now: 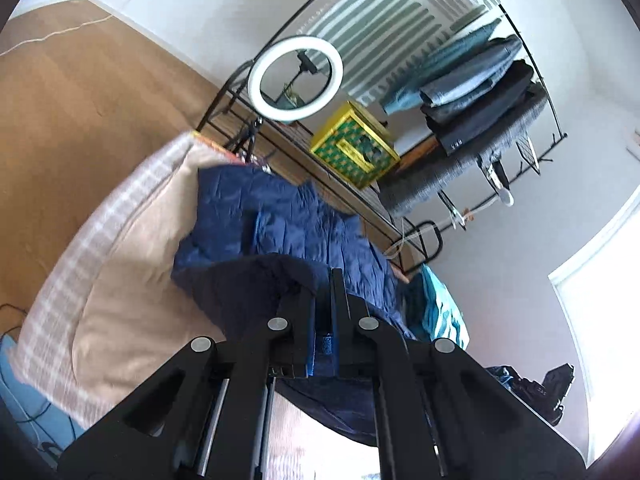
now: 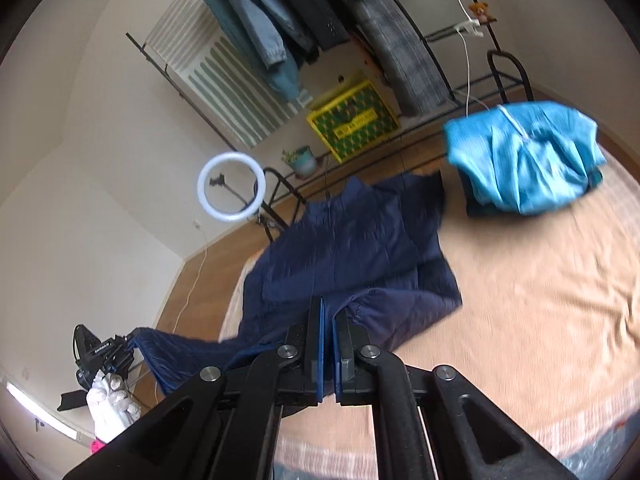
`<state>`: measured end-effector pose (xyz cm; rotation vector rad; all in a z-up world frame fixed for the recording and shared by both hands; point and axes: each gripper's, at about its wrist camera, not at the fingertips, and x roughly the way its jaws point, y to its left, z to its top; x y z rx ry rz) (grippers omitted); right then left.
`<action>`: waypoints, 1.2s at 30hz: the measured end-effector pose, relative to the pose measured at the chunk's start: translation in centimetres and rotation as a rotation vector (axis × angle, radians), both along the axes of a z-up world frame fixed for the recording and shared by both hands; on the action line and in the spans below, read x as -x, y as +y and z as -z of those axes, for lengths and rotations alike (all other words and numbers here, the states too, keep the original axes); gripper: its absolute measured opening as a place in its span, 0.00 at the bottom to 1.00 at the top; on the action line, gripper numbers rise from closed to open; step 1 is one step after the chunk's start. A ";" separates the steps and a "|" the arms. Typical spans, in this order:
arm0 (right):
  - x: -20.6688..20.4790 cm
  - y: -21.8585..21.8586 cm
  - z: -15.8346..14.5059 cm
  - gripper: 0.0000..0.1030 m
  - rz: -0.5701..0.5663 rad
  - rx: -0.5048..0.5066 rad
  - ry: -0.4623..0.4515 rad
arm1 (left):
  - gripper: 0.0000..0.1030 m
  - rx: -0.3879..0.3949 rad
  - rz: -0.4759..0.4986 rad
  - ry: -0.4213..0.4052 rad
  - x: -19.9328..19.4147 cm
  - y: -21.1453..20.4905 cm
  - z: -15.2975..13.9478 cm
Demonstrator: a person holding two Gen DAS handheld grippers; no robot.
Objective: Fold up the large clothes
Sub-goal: 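Lift the hem with both tools and fold it toward the collar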
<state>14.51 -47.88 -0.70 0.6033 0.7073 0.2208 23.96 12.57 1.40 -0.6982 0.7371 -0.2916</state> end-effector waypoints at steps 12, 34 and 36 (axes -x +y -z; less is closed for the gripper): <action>-15.0 -1.8 -2.2 0.01 0.098 0.095 -0.003 | 0.03 -0.032 -0.073 -0.019 -16.0 -1.8 -0.5; -41.7 -2.4 15.0 0.00 0.160 0.300 0.216 | 0.03 -0.181 -0.098 0.141 -38.9 -6.3 18.7; -42.5 -2.3 16.1 0.01 0.156 0.301 0.232 | 0.04 -0.177 -0.094 0.175 -39.8 -6.3 19.8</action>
